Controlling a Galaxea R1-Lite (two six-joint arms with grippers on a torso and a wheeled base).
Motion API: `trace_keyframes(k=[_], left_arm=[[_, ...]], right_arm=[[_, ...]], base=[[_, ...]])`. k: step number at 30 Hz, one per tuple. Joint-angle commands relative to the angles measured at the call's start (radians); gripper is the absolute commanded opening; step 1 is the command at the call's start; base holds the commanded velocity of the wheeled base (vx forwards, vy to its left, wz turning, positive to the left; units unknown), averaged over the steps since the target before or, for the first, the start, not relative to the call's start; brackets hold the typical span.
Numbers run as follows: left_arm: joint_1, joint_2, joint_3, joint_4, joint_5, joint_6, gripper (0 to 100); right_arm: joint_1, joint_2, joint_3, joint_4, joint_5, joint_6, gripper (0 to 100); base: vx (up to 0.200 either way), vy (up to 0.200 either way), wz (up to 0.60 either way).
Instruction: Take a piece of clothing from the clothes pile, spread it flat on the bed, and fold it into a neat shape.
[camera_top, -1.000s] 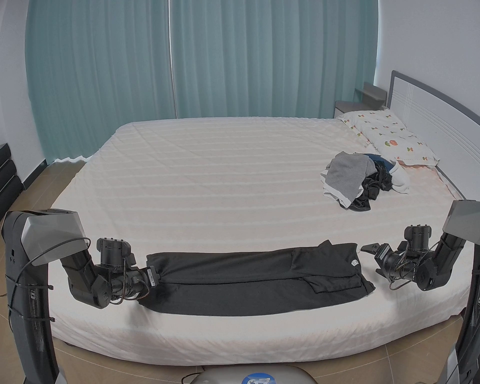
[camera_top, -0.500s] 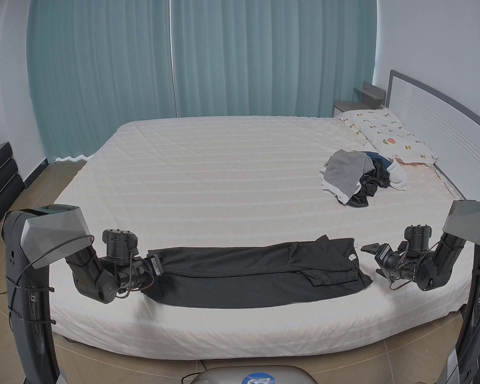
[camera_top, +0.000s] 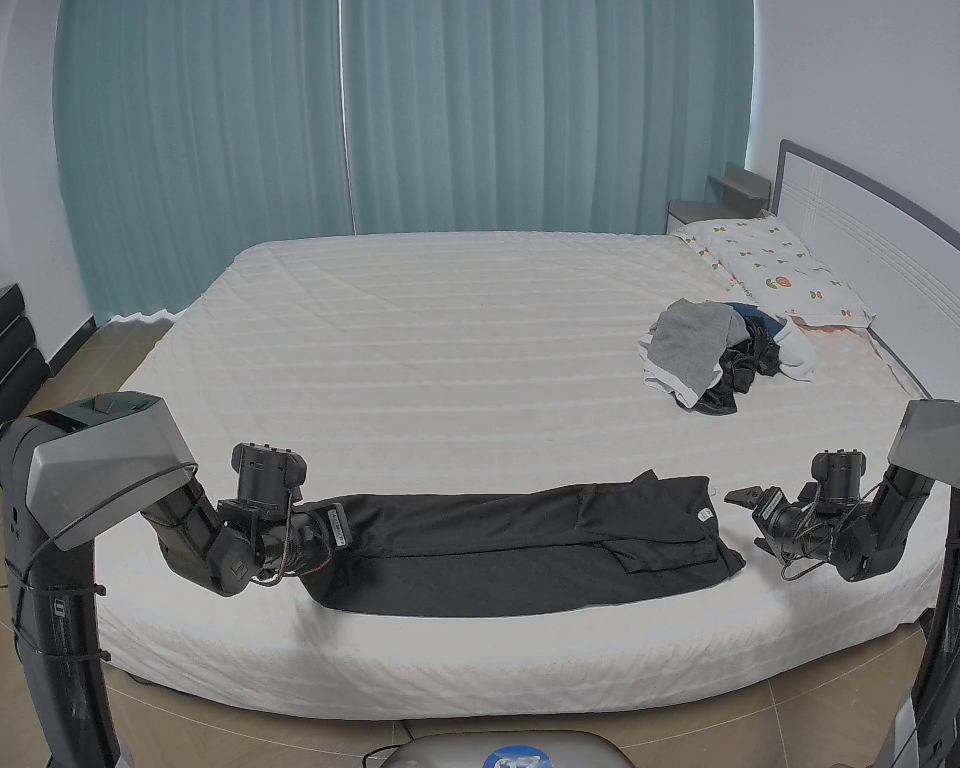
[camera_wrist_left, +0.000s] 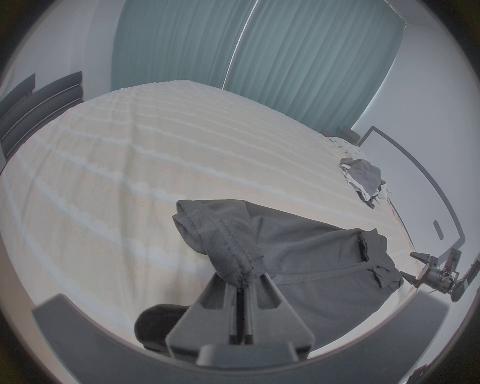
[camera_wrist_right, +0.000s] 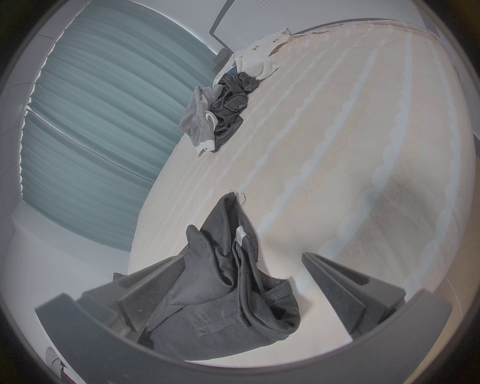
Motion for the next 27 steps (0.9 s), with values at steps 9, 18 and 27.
trace_keyframes(k=[9, 18, 27], left_arm=[[-0.033, -0.009, -0.02, 0.015, 0.022, -0.001, 0], [-0.072, -0.017, -0.069, 0.087, 0.058, -0.001, 0], [-0.131, -0.023, -0.126, 0.173, 0.088, -0.002, 0]], right_arm=[[-0.001, -0.002, 0.0, -0.001, 0.0, 0.0, 100], [-0.001, -0.002, 0.0, -0.001, 0.0, -0.001, 100], [-0.001, -0.003, 0.005, -0.001, 0.0, -0.001, 100]], base=[[0.0, -0.2, 0.0], [0.0, -0.2, 0.0], [0.0, -0.2, 0.0]])
